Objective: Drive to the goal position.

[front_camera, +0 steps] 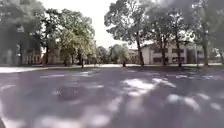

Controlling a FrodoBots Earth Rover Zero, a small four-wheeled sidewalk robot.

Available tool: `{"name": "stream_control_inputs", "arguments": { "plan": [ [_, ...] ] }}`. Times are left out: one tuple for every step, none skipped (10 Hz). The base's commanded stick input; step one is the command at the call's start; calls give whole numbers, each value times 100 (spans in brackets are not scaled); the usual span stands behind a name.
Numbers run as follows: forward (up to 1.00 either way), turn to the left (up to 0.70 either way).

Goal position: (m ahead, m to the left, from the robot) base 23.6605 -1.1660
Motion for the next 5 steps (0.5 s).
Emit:
{"name": "stream_control_inputs", "arguments": {
  "plan": [
    [85,0],
    [85,0],
    [85,0],
    [85,0],
    [85,0]
  ]
}}
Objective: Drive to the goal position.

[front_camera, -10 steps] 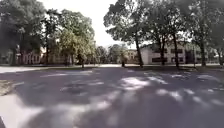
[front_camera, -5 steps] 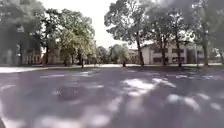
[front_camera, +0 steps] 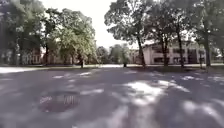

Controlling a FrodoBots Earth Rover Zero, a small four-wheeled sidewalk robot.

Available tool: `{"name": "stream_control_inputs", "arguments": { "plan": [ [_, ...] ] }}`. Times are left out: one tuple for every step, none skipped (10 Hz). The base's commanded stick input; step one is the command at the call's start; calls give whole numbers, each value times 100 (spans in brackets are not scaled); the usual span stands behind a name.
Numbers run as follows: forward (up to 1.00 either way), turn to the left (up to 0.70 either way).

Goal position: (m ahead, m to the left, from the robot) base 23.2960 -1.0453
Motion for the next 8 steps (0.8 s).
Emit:
{"name": "stream_control_inputs", "arguments": {
  "plan": [
    [85,0],
    [85,0],
    [85,0],
    [85,0],
    [85,0],
    [85,0],
    [85,0],
    [85,0]
  ]
}}
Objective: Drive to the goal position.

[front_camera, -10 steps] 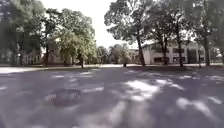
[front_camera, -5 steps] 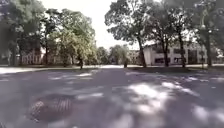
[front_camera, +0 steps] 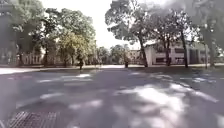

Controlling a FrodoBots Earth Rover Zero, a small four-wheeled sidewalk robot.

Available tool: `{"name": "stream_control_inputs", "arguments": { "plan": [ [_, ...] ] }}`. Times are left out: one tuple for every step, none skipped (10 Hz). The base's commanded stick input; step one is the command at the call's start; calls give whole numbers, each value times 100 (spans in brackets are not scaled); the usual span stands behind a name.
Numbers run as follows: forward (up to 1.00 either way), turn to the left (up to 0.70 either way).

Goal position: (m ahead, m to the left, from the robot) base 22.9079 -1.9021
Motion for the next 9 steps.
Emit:
{"name": "stream_control_inputs", "arguments": {
  "plan": [
    [85,0],
    [85,0],
    [85,0],
    [85,0],
    [85,0],
    [85,0],
    [85,0],
    [85,0],
    [85,-2]
  ]
}}
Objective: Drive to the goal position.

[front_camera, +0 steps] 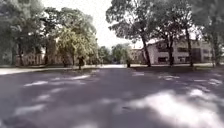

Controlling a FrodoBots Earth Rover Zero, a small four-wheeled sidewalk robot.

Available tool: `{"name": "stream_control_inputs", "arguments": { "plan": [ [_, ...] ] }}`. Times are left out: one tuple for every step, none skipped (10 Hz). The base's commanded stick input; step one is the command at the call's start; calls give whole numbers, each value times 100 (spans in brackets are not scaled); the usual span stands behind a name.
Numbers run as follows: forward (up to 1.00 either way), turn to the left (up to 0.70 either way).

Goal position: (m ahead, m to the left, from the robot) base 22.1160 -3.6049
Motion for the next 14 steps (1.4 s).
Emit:
{"name": "stream_control_inputs", "arguments": {
  "plan": [
    [85,-25],
    [85,-30],
    [85,-34],
    [85,-34],
    [85,-11],
    [85,0],
    [85,0],
    [85,0],
    [85,0],
    [85,0],
    [85,0],
    [85,0],
    [85,0],
    [85,0]
  ]
}}
